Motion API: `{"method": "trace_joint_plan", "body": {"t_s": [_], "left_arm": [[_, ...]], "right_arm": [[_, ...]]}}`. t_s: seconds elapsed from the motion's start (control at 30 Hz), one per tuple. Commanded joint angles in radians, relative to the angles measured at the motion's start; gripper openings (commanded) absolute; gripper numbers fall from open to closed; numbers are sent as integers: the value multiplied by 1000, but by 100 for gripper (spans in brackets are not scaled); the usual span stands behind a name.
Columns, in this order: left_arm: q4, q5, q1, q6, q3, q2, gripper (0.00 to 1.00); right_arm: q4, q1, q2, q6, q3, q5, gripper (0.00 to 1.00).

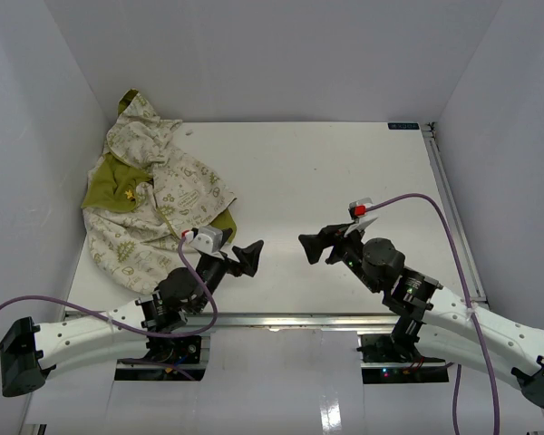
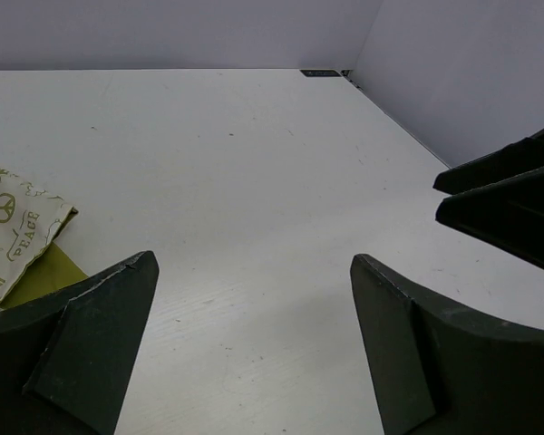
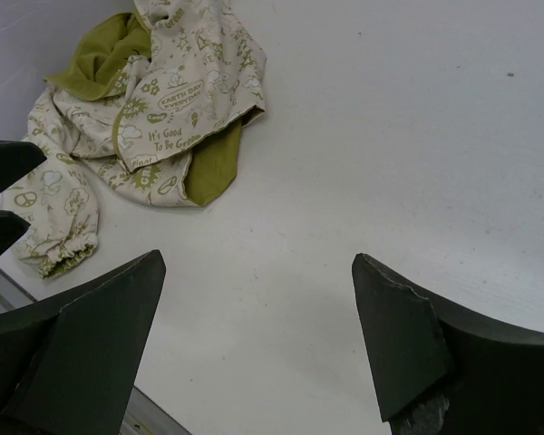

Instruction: Zip up the jacket

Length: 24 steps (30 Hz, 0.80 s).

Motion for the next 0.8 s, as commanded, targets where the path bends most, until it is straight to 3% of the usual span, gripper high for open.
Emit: {"method": "trace_joint_plan", "body": {"t_s": [0.0,0.23,0.37,0.53,0.77], "left_arm": [[6,12,-2,8,3,0,98],[5,-37,-2,8,-4,-17,98],[-10,-102,-2,-10,-8,-52,98],[-64,-179,-2,-45,-14,-135,98],[-132,-260,-4,-90,-20,-268,97]], "right_arm": [[58,5,-10,4,-4,-7,90],[135,5,-7,-2,-25,-40,90],[211,3,87,-29,-12,-109,92],[164,-39,370,-20,163,-81,91],[233,-159,750,61,374,-350,94]]}}
